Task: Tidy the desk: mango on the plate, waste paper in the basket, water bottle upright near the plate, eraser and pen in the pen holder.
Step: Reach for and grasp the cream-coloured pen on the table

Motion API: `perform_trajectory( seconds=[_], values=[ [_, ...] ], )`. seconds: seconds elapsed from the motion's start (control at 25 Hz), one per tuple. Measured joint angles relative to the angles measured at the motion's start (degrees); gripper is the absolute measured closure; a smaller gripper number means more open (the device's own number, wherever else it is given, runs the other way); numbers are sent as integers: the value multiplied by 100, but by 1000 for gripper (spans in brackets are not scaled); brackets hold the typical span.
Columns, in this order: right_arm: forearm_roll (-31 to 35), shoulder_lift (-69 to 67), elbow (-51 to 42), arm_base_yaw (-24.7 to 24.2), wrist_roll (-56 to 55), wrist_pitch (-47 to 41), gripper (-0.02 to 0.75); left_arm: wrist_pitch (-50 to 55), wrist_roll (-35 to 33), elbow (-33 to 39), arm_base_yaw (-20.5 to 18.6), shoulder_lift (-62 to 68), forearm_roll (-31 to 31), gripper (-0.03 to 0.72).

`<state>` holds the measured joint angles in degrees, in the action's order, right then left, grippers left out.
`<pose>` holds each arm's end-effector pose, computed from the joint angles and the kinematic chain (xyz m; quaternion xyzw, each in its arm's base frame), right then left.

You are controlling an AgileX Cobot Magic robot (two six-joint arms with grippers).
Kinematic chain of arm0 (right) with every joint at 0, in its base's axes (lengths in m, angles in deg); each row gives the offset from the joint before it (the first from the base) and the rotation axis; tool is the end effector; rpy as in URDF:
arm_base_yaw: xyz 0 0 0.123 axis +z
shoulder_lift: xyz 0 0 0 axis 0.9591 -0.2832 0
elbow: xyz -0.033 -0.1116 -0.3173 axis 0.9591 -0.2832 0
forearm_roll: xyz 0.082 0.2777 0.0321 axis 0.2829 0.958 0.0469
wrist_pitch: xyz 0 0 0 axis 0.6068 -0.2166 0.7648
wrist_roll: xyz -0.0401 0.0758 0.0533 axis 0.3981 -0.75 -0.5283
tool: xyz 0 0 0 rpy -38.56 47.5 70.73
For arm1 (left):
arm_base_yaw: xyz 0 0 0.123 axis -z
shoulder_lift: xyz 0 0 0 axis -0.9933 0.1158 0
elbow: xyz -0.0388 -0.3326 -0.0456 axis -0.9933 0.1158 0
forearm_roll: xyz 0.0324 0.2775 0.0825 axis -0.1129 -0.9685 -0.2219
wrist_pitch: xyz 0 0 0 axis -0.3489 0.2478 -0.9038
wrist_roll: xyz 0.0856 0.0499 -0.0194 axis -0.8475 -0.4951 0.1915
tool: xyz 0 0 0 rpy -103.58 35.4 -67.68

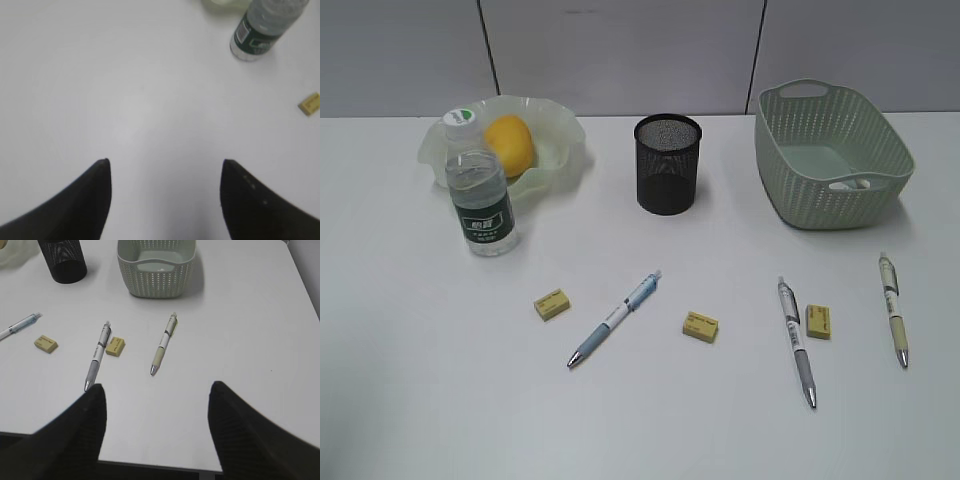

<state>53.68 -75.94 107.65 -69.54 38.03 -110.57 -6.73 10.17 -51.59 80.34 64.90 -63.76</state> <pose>-0.0158 0.0046 0.2952 -0.0565 0.8423 0.0348 0.5349 0.1703 0.0032 0.3439 -0.0120 0.9437 -0.0171 0.3302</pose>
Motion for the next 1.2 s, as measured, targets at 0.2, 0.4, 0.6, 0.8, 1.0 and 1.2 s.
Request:
perform_trajectory(
  seconds=[0.2,0.4,0.6,0.8,1.0,1.2],
  values=[
    [0,0,0,0,0,0,227,1053,-5,257,0,-1367,-39,186],
    [0,0,0,0,0,6,227,1522,-5,487,0,-2566,-2,225],
    [0,0,0,0,0,6,227,1719,-5,809,0,-3881,-23,245],
    [-2,0,-5,0,0,6,227,1758,-5,1102,-33,-5020,-138,246],
    [-4,6,-5,0,0,7,227,1697,-5,1234,-70,-5100,-195,263],
    [-4,6,-5,0,0,7,227,1388,-5,1319,189,-5105,-236,288]
  ],
)
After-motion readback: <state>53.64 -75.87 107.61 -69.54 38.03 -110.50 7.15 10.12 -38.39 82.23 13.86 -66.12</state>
